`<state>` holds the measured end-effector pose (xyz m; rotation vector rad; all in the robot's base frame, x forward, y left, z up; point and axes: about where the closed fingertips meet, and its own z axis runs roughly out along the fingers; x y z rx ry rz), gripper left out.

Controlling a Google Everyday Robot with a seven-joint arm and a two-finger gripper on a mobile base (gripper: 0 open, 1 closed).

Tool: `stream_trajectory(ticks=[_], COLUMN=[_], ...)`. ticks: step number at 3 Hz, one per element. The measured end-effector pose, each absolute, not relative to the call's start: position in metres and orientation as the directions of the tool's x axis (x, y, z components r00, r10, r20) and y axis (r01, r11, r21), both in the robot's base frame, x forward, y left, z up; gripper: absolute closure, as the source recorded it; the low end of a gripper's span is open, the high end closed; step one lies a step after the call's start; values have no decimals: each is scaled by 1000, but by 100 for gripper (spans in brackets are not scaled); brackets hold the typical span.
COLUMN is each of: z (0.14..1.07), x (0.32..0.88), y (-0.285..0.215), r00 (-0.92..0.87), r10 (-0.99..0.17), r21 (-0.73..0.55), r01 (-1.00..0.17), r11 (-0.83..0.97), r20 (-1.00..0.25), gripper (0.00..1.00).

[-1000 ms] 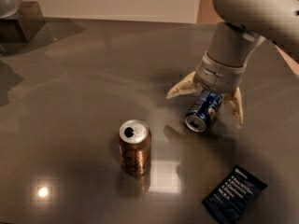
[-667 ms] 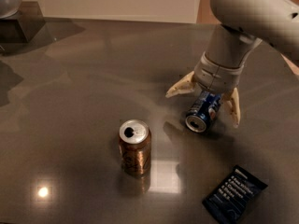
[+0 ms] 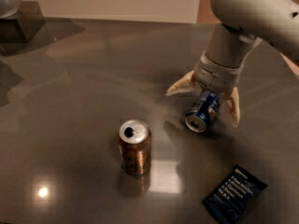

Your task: Place pepsi can upright

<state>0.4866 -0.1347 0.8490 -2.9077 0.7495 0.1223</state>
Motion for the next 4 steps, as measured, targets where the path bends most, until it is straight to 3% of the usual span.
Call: stream_trajectory(ticks=[3,4], z=[847,847], x=[484,484], y=[-128,-128], r00=[768,768], r10=[-621,-621], r21=[-90,-90], r01=[-637,-637], r11=[-765,-765], r20=[-154,-154], gripper=[0,0])
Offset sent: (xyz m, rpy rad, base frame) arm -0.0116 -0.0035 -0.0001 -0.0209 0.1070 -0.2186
